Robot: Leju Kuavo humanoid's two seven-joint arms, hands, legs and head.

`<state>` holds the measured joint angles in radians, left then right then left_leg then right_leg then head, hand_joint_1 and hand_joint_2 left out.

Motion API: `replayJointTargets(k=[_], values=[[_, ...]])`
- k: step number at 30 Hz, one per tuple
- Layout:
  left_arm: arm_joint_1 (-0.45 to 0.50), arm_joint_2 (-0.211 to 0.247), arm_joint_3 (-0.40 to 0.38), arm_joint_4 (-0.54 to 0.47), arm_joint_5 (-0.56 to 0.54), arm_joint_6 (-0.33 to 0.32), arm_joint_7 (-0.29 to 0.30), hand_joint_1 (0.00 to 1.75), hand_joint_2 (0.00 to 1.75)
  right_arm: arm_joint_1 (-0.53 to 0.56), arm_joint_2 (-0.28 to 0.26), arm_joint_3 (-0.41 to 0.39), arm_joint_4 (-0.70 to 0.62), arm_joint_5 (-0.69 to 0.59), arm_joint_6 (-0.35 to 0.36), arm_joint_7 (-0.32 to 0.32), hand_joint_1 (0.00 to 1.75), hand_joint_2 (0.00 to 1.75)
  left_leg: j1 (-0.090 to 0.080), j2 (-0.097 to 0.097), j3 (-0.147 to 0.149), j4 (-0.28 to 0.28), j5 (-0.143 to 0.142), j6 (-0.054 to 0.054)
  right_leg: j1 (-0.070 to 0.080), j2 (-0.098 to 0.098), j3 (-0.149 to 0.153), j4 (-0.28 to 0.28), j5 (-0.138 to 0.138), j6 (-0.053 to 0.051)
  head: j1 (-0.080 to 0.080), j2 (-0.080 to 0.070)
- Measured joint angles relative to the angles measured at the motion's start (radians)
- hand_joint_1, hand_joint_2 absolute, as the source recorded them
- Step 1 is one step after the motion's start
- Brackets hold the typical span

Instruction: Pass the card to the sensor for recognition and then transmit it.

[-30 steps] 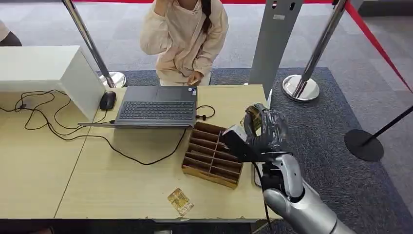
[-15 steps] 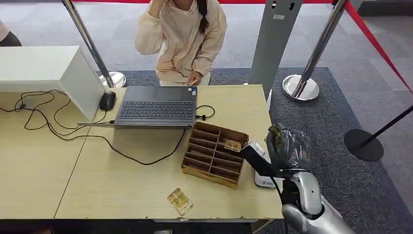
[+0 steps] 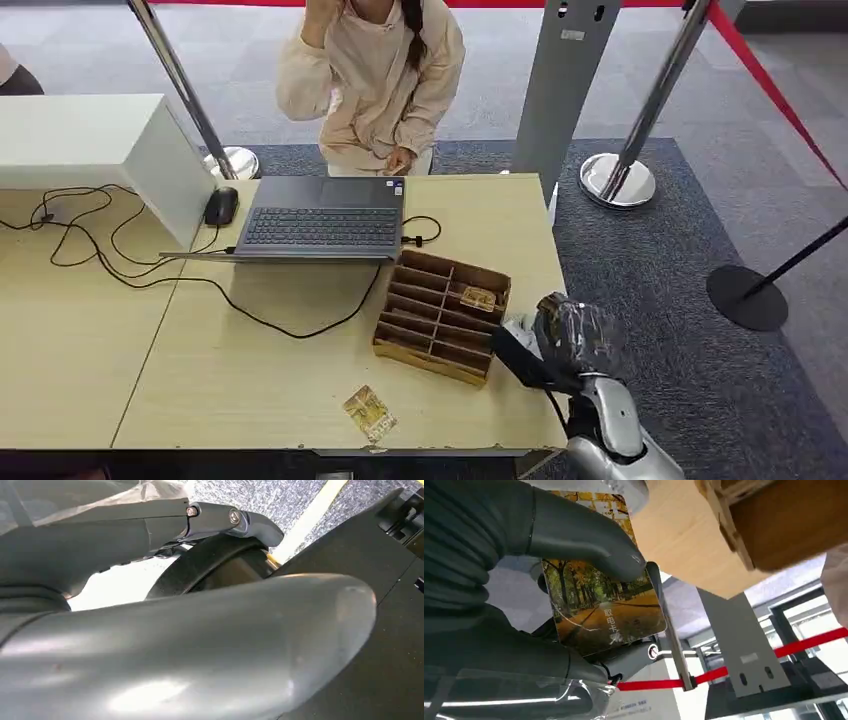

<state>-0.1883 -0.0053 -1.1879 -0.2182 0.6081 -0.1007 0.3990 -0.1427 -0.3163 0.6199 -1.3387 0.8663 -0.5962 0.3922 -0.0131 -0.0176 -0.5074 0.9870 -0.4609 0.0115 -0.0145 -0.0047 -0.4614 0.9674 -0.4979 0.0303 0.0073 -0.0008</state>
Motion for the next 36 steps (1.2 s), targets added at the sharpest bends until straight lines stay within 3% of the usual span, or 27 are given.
replayJointTargets(k=[7, 12, 21, 27, 36], values=[[0.000, 0.000, 0.000, 0.000, -0.002, 0.000, 0.000, 0.00, 0.00, -0.003, 0.053, 0.007, 0.089, -0.033, -0.022, -0.035, 1.55, 1.75, 0.000, 0.000, 0.000, 0.000, 0.000, 0.000, 0.000, 0.000, 0.000, 0.000, 0.000, 0.000, 0.000, 0.000], [0.000, 0.000, 0.000, 0.000, -0.002, 0.000, 0.000, 0.00, 0.00, -0.004, 0.091, 0.010, 0.140, -0.061, -0.035, -0.060, 1.43, 1.75, 0.000, 0.000, 0.000, 0.000, 0.000, 0.000, 0.000, 0.000, 0.000, 0.000, 0.000, 0.000, 0.000, 0.000], [0.000, 0.000, 0.000, 0.000, -0.001, 0.000, 0.001, 0.00, 0.00, -0.024, 0.138, 0.018, 0.213, -0.089, -0.070, -0.095, 1.43, 1.75, 0.000, 0.000, 0.000, 0.000, 0.000, 0.000, 0.000, 0.000, 0.000, 0.000, 0.000, 0.000, 0.000, 0.000], [0.000, 0.001, 0.000, 0.000, -0.004, -0.003, 0.001, 0.00, 0.00, -0.060, 0.127, 0.021, 0.128, -0.030, -0.047, -0.021, 1.45, 1.75, 0.000, 0.000, 0.000, 0.000, 0.000, 0.000, 0.000, 0.000, 0.000, 0.000, 0.000, 0.000, 0.000, 0.000], [0.000, 0.004, 0.000, 0.000, -0.015, -0.016, -0.004, 0.00, 0.00, -0.190, 0.076, 0.025, -0.147, 0.057, 0.074, 0.114, 1.40, 1.75, 0.000, 0.000, 0.000, 0.000, 0.001, 0.000, 0.000, 0.000, -0.001, 0.000, 0.001, 0.000, 0.000, 0.000]])
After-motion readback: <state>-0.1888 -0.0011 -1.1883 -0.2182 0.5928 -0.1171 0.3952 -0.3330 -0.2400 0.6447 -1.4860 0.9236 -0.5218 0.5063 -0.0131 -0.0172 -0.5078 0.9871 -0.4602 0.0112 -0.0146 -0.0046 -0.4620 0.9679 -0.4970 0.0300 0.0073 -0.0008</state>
